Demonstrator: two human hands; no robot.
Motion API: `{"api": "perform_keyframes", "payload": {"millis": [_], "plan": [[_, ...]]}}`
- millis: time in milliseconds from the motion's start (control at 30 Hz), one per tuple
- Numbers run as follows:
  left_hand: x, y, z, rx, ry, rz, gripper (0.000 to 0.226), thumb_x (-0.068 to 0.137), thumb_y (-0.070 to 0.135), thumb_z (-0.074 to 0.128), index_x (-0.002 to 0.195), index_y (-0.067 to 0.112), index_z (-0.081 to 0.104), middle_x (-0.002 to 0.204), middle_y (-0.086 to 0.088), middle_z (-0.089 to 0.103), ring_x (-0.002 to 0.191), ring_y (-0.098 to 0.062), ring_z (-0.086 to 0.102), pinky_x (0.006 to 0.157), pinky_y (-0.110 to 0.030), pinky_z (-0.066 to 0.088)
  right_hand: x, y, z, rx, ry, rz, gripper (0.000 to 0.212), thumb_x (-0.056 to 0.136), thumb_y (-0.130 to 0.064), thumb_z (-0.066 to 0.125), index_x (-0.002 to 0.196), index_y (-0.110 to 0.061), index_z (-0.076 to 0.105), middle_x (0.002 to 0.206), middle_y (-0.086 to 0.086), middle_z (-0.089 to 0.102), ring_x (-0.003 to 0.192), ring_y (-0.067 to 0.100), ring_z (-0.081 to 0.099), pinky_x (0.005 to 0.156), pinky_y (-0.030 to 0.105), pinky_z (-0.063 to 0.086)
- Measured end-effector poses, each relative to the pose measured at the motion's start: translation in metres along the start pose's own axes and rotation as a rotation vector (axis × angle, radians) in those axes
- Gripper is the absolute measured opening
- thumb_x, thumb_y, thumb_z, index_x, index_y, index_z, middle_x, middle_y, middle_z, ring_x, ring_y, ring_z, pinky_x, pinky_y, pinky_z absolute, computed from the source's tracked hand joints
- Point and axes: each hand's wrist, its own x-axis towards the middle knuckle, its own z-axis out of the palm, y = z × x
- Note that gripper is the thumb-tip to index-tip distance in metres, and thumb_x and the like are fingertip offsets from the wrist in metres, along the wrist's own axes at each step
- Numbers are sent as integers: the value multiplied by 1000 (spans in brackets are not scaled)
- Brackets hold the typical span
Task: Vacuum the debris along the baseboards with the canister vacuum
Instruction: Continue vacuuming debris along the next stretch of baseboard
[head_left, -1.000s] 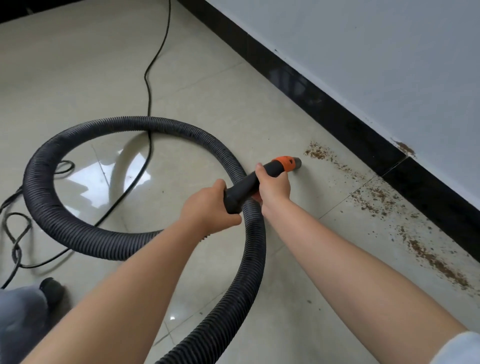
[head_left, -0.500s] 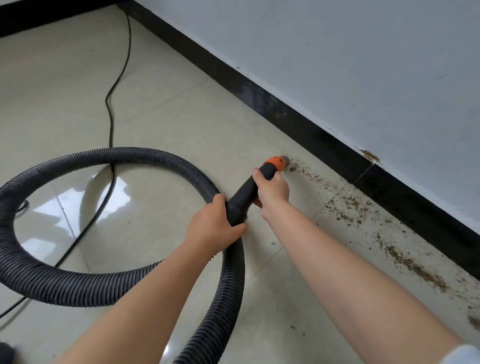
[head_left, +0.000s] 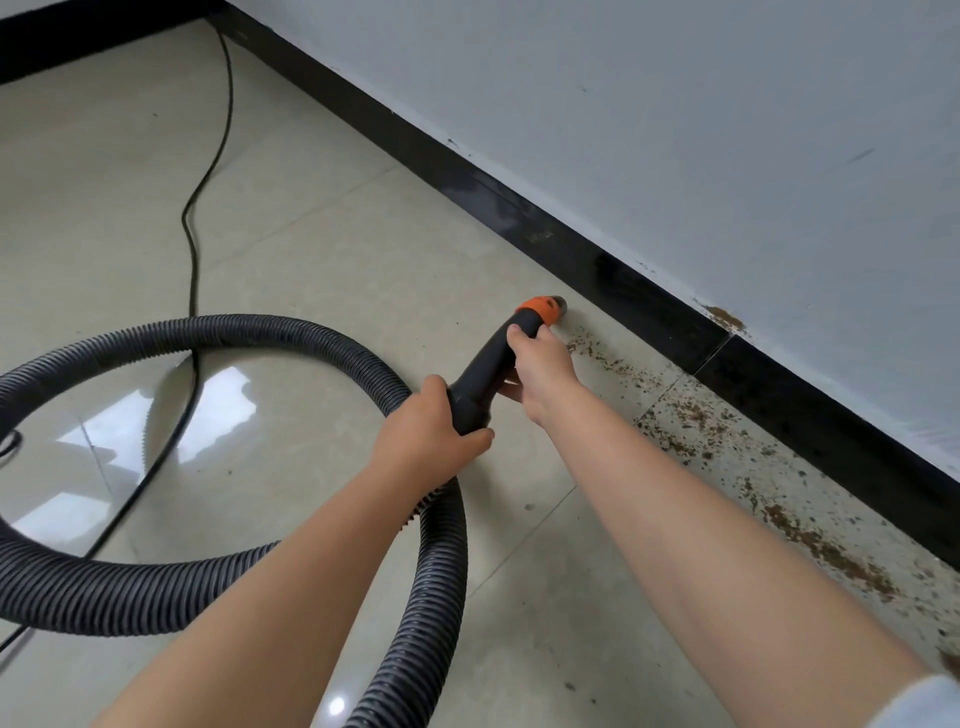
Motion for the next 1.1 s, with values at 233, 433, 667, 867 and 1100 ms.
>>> {"api": "perform_keyframes", "payload": {"millis": [233, 433, 667, 867, 1100], "plan": [[-10, -34, -23, -45, -67, -59, 45, 76, 34, 70, 105, 11, 43, 88, -4, 63, 79, -21, 63, 74, -39, 53, -12, 11, 30, 73, -87, 43, 52, 95, -19, 53, 141, -10, 33, 133, 13, 48, 111, 31, 55, 72, 40, 56], [-18, -51, -40, -55, -121, -58, 42, 76, 30, 72, 103, 13, 44, 82, -1, 63, 71, -16, 65, 71, -38, 56, -14, 32, 51, 26, -15, 11, 50, 91, -27, 56, 136, -12, 38, 130, 11, 53, 110, 30, 57, 89, 46, 53], [-30, -51, -38, -79, -22, -124, 40, 77, 33, 68, 102, 16, 42, 84, -2, 62, 75, -19, 63, 72, -39, 54, -18, 22, 57, 75, -159, 56, 47, 94, -18, 54, 137, -8, 36, 128, 14, 51, 109, 30, 56, 74, 40, 55], [-55, -71, -48, -68, 55, -234, 39, 78, 32, 67, 103, 13, 43, 80, -4, 65, 73, -20, 63, 68, -36, 51, -41, 33, 92, 35, -269, 97, 49, 93, -18, 56, 137, -6, 36, 131, 15, 51, 112, 32, 55, 65, 38, 54], [-55, -80, -60, -91, 77, -254, 36, 78, 29, 66, 99, 13, 42, 73, -2, 65, 69, -17, 64, 66, -34, 51, -41, 32, 112, 14, -291, 110, 52, 94, -20, 54, 139, -6, 33, 133, 14, 48, 114, 32, 54, 74, 41, 55]]}}
